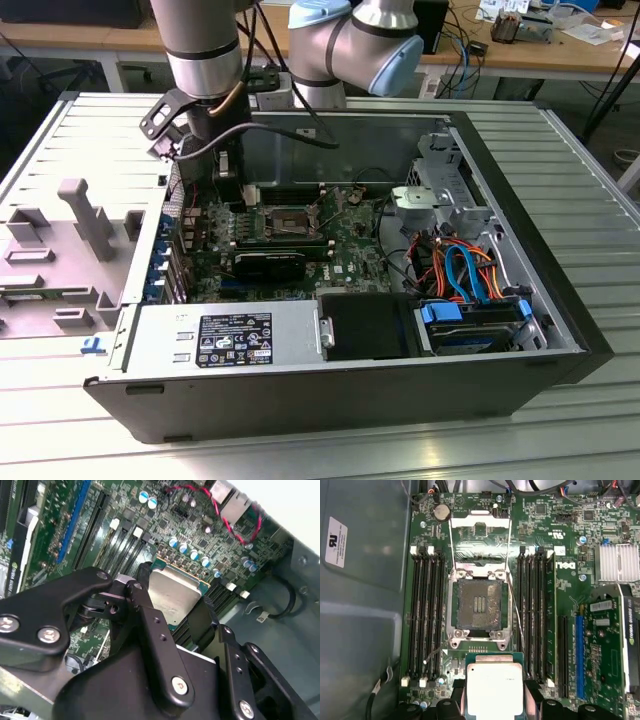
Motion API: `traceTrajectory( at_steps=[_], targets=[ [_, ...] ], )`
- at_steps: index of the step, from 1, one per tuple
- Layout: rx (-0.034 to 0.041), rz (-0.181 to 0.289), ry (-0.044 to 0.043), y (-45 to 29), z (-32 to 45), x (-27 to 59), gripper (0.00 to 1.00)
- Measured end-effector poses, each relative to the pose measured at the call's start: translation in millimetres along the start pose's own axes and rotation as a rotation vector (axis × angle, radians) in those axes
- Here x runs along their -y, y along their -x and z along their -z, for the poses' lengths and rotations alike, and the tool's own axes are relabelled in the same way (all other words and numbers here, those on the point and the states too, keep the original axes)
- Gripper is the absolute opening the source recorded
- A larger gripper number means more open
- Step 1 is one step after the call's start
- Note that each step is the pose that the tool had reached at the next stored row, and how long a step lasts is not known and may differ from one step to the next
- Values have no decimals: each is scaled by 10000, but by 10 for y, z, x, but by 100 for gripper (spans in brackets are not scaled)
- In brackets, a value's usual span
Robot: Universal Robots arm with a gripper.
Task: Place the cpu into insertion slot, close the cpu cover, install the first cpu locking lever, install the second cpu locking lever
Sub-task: 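Place the cpu into insertion slot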
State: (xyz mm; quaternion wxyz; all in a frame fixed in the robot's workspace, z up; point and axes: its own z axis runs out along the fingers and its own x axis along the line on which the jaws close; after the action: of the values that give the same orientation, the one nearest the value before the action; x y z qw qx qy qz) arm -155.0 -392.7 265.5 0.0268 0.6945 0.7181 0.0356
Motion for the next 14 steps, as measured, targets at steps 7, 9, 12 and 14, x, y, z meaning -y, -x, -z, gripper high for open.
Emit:
traceTrajectory(
  at_steps=[7, 9, 12, 14],
  targets=[
    [144, 25, -14, -105, -100, -170, 55],
    [216, 37, -23, -106, -129, -219, 55],
    [351, 57, -31, -104, -179, -290, 55],
    [439, 72, -38, -103, -208, -327, 55]
  ],
)
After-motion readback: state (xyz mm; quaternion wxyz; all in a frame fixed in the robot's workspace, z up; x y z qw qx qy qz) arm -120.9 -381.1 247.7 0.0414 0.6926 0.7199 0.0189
